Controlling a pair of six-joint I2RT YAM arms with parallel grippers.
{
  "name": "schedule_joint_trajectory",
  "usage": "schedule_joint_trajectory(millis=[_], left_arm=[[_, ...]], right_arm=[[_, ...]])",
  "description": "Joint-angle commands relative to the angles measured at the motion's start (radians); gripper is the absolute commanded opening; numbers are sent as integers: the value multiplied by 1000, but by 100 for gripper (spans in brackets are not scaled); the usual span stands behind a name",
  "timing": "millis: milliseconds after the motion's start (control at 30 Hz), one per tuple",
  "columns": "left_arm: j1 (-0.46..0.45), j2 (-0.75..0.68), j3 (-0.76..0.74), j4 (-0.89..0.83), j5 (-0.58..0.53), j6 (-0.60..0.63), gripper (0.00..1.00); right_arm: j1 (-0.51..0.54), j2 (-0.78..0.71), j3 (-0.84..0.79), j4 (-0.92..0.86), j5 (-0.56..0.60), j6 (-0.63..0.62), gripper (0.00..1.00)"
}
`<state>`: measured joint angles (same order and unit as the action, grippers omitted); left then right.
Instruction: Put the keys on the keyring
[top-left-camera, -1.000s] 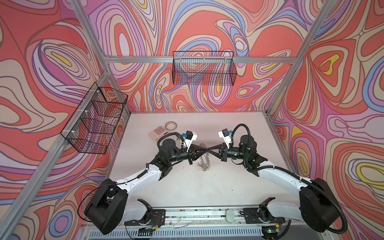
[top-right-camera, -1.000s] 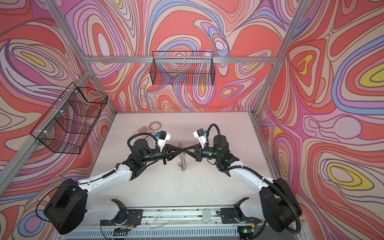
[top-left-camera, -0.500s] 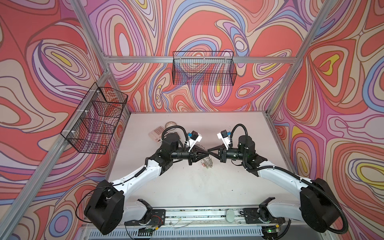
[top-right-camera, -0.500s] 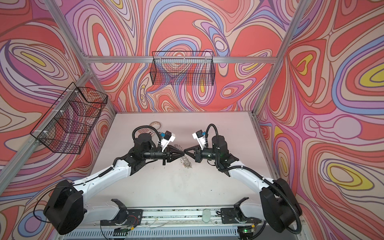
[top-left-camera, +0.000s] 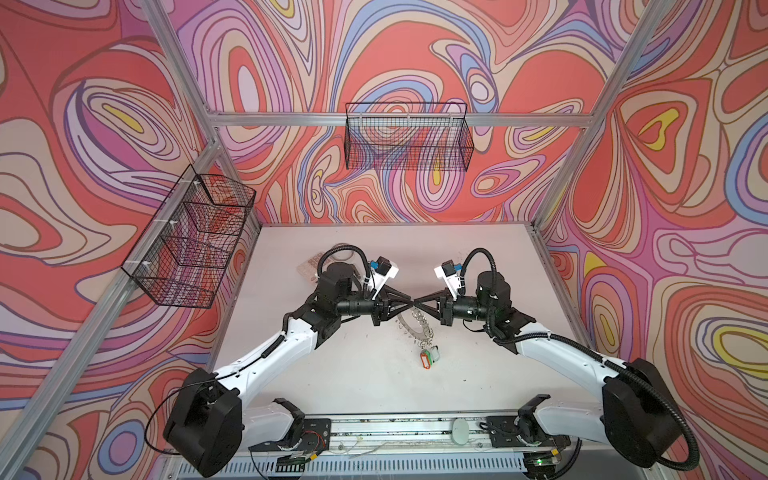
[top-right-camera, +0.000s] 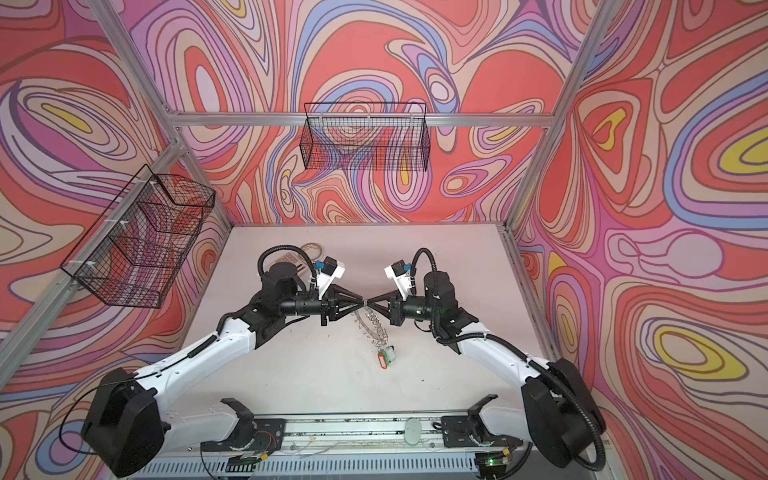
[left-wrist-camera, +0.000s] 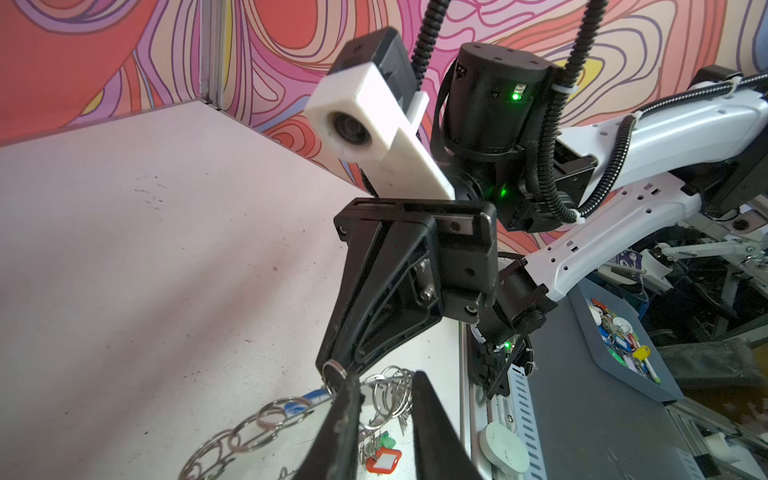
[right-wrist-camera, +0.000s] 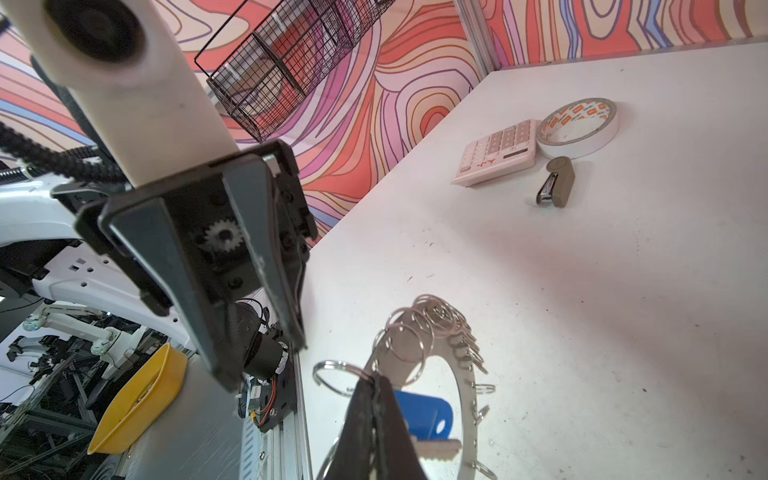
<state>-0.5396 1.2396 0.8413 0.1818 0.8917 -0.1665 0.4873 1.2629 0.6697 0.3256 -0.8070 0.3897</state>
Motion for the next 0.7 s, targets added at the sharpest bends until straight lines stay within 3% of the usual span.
schedule_joint_trajectory(millis=[0, 100, 267, 467, 667], left_arm=[[3, -32, 87, -207, -28, 146, 27], [1, -35, 160, -392, -85, 245, 27], [-6, 5, 317, -662, -106, 285, 33], [-53, 69, 437, -800, -139, 284, 40], [-86, 155, 532, -912, -191, 297, 41]], right_arm=[[10, -32, 27, 18, 19, -22, 0], [16, -45, 30, 3, 42, -28, 0], [19, -42, 39, -2, 60, -31, 0], [22, -20, 44, 10, 59, -32, 0], [26, -21, 45, 9, 61, -31, 0]])
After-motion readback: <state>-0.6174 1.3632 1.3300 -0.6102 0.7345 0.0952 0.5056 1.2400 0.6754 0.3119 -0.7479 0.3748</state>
